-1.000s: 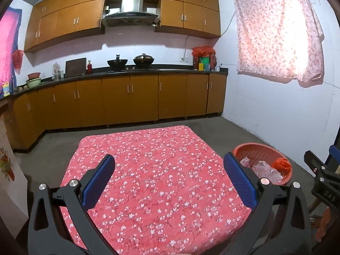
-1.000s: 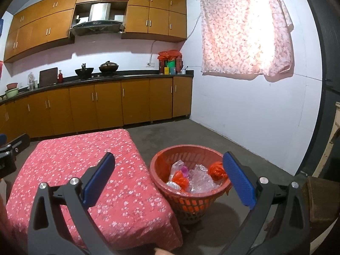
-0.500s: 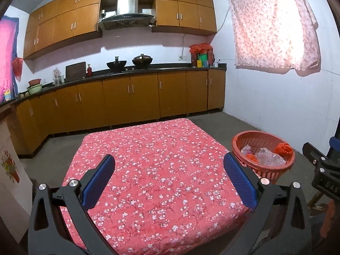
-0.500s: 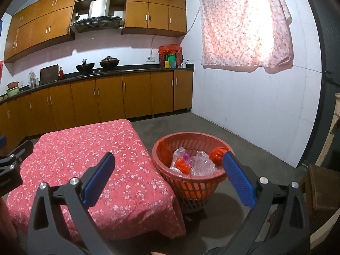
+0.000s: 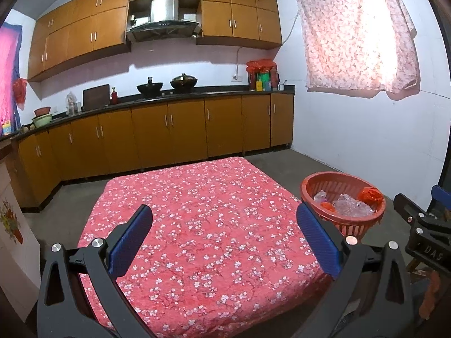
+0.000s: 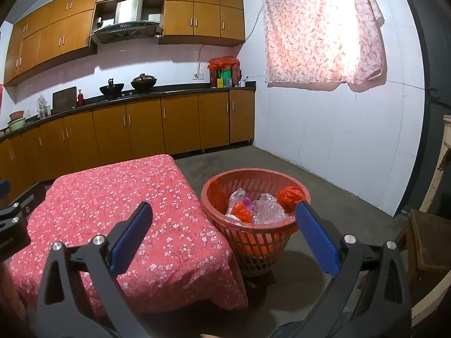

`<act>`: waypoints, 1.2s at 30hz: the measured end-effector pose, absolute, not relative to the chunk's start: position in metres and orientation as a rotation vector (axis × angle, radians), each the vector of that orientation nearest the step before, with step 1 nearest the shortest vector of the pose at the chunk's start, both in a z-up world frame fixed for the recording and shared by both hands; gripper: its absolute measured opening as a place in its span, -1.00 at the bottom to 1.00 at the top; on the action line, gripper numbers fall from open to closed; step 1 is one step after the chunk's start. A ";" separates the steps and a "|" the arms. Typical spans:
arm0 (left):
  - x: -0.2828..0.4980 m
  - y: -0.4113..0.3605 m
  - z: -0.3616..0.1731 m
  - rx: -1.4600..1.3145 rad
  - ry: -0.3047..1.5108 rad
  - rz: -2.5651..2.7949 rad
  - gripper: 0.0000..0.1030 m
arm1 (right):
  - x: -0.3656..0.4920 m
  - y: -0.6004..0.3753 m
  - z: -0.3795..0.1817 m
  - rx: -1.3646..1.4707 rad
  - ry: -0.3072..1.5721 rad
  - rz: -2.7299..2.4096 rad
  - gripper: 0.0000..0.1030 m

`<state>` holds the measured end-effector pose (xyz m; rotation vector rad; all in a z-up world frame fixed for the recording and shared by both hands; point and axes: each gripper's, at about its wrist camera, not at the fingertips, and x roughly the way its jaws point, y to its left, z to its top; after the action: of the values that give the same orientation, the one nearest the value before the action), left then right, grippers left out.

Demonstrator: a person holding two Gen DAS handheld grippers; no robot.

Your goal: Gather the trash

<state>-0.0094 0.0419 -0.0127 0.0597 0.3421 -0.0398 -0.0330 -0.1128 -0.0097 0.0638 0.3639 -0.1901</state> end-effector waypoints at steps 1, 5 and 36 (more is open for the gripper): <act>-0.009 0.042 -0.014 0.057 0.347 -0.042 0.96 | -0.033 -0.113 -0.010 0.064 0.366 -0.190 0.92; -0.007 0.042 -0.015 0.045 0.364 -0.054 0.96 | -0.032 -0.115 -0.011 0.073 0.372 -0.189 0.92; -0.006 0.038 -0.014 0.035 0.386 -0.066 0.96 | -0.024 -0.121 -0.024 0.115 0.428 -0.180 0.92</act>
<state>-0.0063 0.0379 -0.0143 0.0347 0.3864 -0.0657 -0.0242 -0.1211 -0.0240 0.1153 0.4284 -0.1804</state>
